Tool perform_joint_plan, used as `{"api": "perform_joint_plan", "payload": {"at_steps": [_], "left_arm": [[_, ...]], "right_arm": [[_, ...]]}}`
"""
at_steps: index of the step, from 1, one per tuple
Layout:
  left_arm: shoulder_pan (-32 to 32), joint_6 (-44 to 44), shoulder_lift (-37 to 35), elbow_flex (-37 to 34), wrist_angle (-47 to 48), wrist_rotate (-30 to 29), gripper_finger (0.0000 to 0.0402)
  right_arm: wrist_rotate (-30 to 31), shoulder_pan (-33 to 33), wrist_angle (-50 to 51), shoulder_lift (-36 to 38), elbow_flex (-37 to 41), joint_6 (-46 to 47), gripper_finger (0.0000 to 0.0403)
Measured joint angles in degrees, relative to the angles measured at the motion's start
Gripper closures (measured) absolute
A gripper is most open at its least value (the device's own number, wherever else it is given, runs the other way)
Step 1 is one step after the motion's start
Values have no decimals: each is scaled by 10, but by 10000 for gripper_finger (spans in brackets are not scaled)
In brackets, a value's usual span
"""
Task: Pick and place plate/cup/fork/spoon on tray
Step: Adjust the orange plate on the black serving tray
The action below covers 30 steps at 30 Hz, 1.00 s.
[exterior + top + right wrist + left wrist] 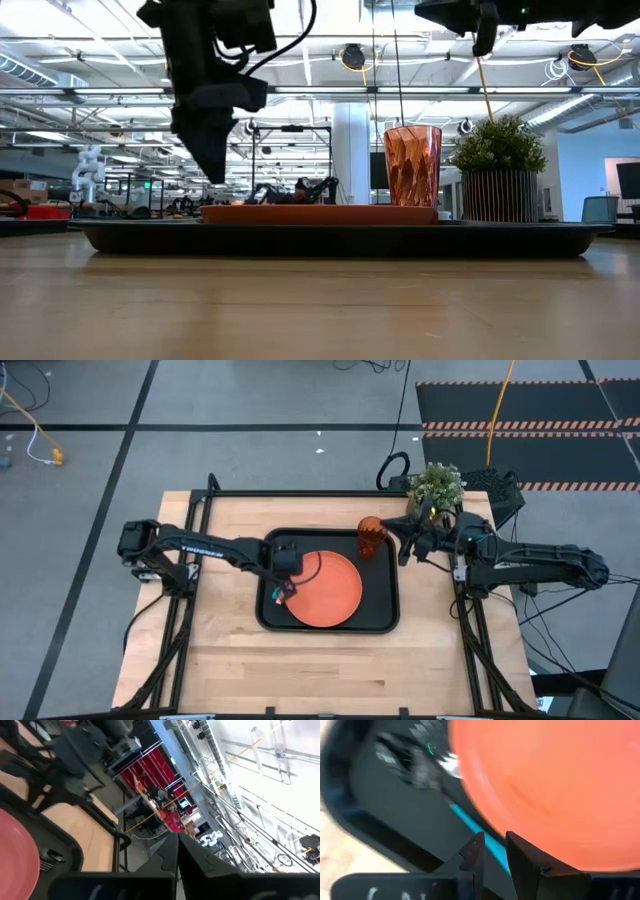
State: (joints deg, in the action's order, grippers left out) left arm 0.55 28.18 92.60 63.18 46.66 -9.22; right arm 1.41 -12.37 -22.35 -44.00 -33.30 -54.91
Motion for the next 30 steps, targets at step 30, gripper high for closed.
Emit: {"api": "perform_joint_plan", "payload": {"at_steps": [30], "left_arm": [[-46, 68, 0, -92, -82, -33, 321]], "right_arm": [[-2, 0, -26, 2, 0, 17, 403]]}}
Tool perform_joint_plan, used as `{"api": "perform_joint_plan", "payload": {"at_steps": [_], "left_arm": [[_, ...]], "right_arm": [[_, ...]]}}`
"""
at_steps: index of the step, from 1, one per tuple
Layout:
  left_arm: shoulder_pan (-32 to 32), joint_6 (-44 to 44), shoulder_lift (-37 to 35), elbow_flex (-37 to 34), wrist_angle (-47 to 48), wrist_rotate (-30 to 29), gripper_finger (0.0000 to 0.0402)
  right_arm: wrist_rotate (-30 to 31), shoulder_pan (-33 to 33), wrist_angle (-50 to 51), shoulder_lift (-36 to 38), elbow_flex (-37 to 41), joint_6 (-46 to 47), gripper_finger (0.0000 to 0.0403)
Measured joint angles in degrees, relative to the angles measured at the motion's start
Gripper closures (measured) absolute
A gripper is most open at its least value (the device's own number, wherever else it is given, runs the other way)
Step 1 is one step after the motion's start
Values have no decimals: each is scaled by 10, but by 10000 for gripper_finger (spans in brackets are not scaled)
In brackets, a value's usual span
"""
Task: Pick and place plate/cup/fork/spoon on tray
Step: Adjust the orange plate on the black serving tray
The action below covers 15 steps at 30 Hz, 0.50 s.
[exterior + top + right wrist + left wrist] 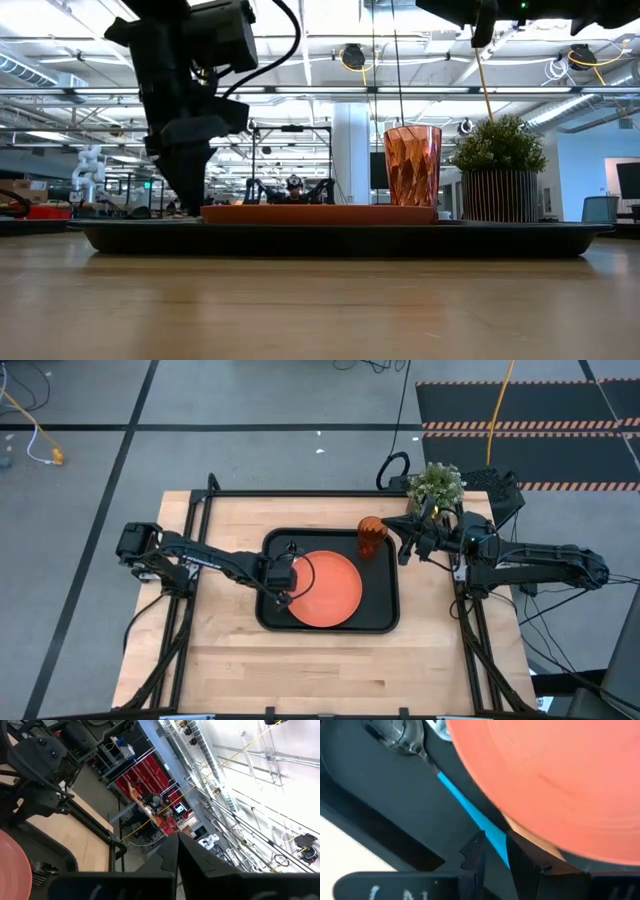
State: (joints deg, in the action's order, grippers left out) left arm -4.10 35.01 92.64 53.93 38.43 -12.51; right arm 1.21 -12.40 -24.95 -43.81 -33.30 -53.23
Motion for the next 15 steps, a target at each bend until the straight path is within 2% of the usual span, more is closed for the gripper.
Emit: {"api": "perform_joint_plan", "payload": {"at_steps": [15], "left_arm": [[0, -4, 0, 0, -61, -2, 321]], "right_arm": [[0, 0, 0, 0, 0, 0, 403]]}}
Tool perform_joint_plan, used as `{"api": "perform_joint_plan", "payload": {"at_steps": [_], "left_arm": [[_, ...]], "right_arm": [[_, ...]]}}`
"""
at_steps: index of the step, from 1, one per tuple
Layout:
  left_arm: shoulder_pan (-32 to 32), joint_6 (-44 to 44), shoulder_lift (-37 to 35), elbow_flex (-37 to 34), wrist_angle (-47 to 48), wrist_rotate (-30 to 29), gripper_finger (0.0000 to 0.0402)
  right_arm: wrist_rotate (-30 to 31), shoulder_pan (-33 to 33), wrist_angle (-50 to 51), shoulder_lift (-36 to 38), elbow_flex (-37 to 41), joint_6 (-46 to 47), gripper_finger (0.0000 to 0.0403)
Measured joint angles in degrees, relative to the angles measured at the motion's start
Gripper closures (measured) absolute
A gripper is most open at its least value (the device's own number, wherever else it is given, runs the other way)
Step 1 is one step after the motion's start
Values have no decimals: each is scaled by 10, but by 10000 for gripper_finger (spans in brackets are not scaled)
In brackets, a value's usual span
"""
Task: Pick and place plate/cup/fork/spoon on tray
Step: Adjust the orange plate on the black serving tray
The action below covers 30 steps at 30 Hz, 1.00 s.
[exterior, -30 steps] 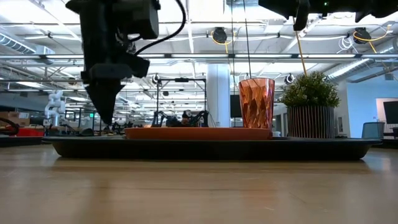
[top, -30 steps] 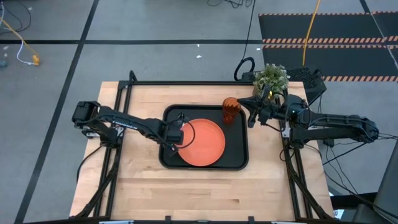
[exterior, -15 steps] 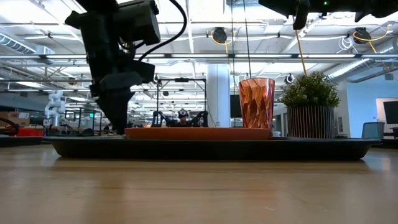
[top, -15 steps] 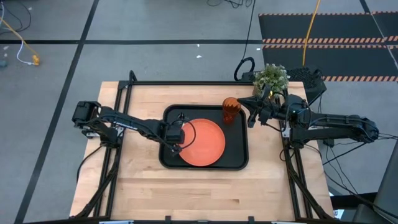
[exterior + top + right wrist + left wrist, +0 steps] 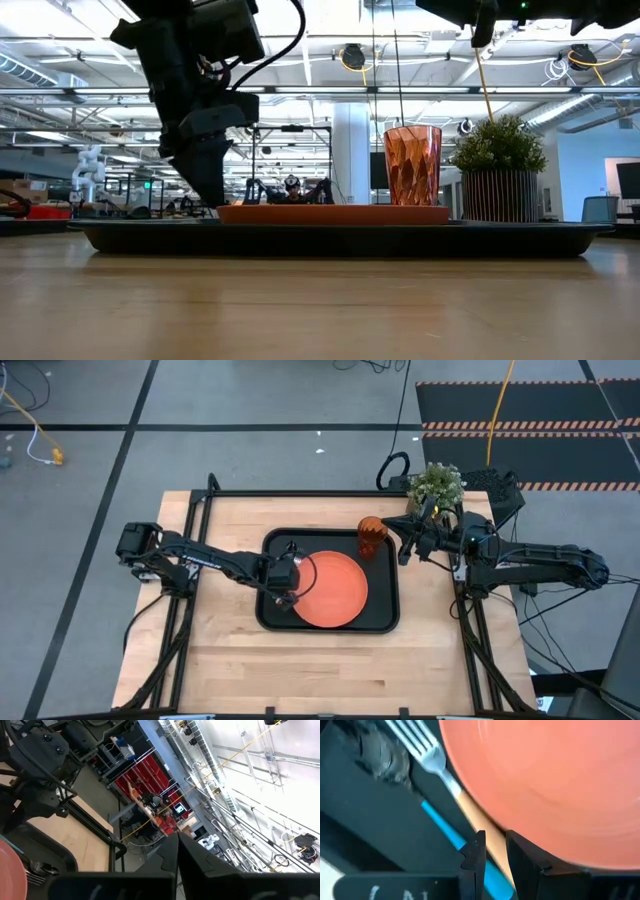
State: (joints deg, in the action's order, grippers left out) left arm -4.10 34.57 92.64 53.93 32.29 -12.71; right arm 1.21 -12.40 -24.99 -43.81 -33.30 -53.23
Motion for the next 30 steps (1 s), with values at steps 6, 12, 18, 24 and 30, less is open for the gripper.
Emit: {"api": "perform_joint_plan", "payload": {"at_steps": [6, 12, 18, 24, 30], "left_arm": [[0, -3, 0, 0, -28, -12, 321], [0, -8, 0, 0, 5, -12, 321], [0, 5, 0, 0, 126, -9, 321], [-3, -14, 1, 0, 4, -23, 321], [1, -30, 36, 1, -14, -30, 321]], "right_arm": [[0, 0, 0, 0, 0, 0, 403], [0, 0, 0, 0, 0, 0, 403], [0, 0, 0, 0, 0, 0, 403], [0, 0, 0, 0, 0, -1, 403], [0, 0, 0, 0, 0, -1, 403]]}}
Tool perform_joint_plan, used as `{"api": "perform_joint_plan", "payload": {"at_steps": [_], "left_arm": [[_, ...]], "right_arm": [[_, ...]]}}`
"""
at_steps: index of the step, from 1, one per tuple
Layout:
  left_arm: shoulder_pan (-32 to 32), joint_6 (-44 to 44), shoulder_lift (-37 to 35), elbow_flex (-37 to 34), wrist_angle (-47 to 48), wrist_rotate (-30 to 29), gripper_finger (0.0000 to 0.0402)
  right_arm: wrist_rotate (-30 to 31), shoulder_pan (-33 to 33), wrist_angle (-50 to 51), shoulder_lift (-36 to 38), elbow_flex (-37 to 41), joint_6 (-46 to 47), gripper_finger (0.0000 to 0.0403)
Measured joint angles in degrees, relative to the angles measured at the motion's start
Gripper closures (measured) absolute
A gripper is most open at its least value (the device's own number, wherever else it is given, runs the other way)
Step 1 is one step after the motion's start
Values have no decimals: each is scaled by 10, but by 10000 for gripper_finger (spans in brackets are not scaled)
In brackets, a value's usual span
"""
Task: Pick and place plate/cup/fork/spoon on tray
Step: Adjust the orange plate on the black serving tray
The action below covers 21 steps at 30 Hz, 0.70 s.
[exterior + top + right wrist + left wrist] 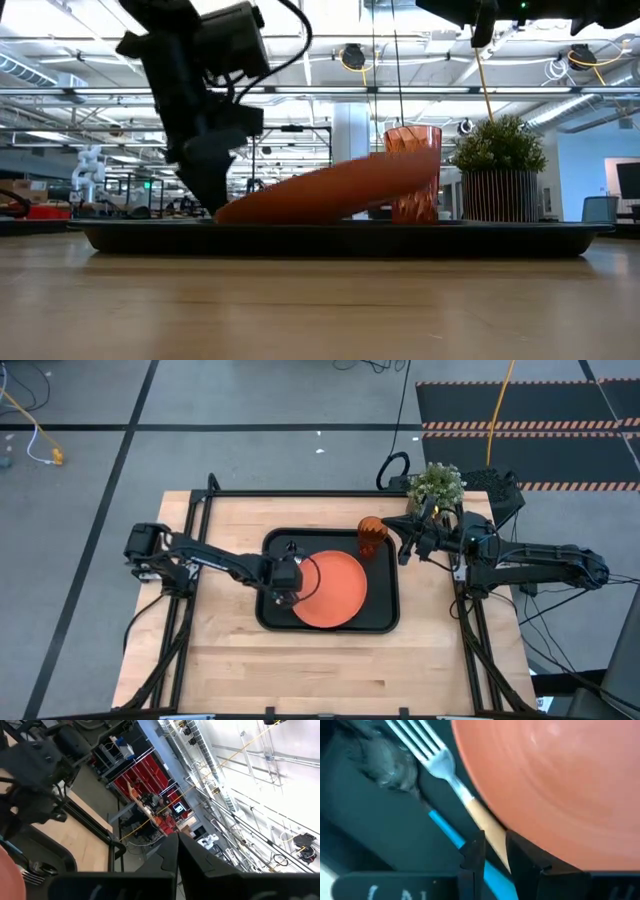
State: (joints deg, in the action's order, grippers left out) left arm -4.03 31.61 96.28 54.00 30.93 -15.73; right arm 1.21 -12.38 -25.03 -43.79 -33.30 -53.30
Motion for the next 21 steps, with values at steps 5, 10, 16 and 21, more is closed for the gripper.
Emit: {"api": "perform_joint_plan", "payload": {"at_steps": [5, 10, 16, 21], "left_arm": [[1, 0, 12, 0, 1, 1, 321], [1, -11, 12, 12, 0, -5, 321], [2, -14, 11, 24, -12, -12, 321], [3, -16, 11, 25, -55, -21, 321]], "right_arm": [[0, 0, 0, 0, 0, -1, 403], [0, 0, 0, -1, 0, -3, 403], [0, 0, 0, -1, 0, -3, 403], [0, 0, 0, -1, 0, -3, 403]]}}
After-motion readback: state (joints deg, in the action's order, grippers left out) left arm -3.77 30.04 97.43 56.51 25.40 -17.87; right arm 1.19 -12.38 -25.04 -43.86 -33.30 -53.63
